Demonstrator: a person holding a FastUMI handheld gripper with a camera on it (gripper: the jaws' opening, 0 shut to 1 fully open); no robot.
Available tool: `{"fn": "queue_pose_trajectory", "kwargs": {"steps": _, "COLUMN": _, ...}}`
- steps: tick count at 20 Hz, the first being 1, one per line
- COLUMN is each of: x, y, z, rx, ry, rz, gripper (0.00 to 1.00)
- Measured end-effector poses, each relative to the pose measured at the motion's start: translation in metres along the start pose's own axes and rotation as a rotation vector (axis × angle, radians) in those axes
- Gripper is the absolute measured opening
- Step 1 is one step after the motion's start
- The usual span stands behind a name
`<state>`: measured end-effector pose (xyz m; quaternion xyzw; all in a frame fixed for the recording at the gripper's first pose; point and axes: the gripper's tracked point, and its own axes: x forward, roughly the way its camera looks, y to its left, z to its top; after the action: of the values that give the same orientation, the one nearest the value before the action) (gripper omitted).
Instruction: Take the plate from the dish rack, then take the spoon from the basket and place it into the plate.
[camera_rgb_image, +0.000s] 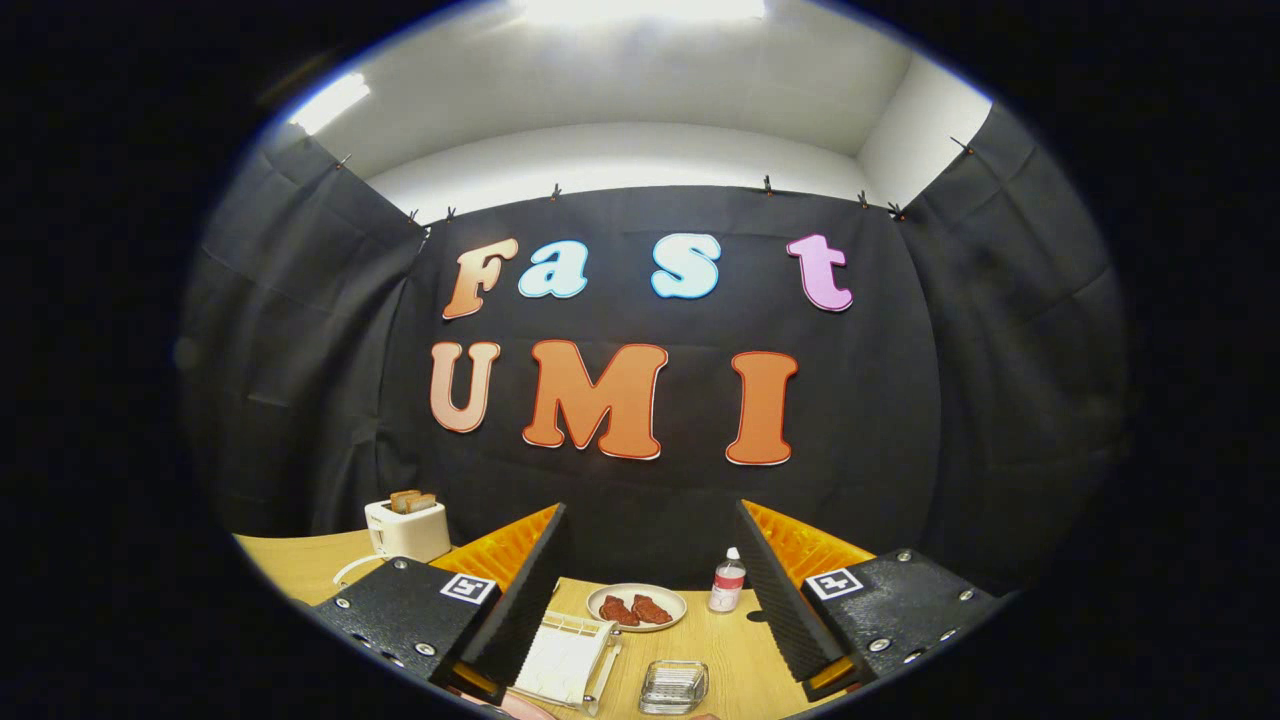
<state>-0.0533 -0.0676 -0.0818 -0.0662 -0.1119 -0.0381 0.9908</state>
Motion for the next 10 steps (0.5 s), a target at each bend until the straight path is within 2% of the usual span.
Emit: {"fn": "queue_pose_trajectory", "kwargs": {"steps": 10, "x": -0.015, "y": -0.020, "z": -0.024, "rx": 0.026, "ry": 0.039, "rz": 0.001, "gripper": 0.96}}
